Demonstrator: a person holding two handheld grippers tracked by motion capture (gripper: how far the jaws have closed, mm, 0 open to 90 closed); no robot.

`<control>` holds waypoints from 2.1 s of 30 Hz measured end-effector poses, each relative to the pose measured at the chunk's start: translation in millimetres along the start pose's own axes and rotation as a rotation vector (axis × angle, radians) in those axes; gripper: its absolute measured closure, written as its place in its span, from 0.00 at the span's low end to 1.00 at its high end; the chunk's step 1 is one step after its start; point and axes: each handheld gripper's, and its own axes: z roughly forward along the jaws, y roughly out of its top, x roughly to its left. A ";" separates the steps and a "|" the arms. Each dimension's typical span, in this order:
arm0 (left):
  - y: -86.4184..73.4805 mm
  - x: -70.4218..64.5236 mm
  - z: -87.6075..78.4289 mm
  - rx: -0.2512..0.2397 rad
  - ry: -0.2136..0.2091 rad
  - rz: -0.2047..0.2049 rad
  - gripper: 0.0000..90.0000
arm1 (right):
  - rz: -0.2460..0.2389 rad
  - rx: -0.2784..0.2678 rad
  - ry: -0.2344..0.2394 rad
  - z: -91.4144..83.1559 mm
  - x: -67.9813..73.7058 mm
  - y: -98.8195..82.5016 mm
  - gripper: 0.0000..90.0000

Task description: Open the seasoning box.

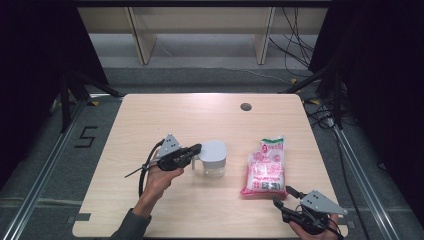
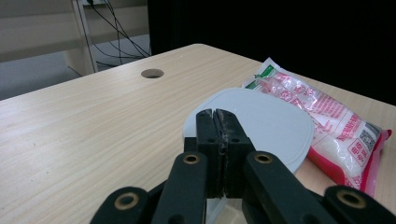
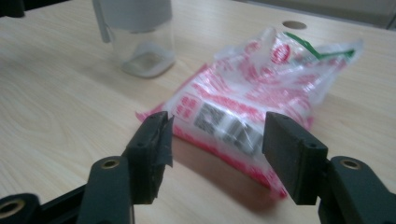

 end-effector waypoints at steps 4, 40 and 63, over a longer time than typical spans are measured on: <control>-0.1 -0.1 -0.5 0.000 -0.002 0.004 0.98 | 0.028 -0.004 0.042 14.3 7.3 14.2 0.55; -3.5 4.1 -3.9 -0.014 -0.007 -0.024 0.97 | -0.136 0.021 0.199 125.2 19.1 76.9 1.00; -4.6 5.6 -5.5 -0.017 -0.010 -0.033 0.96 | -0.185 0.002 0.225 135.1 29.7 95.6 1.00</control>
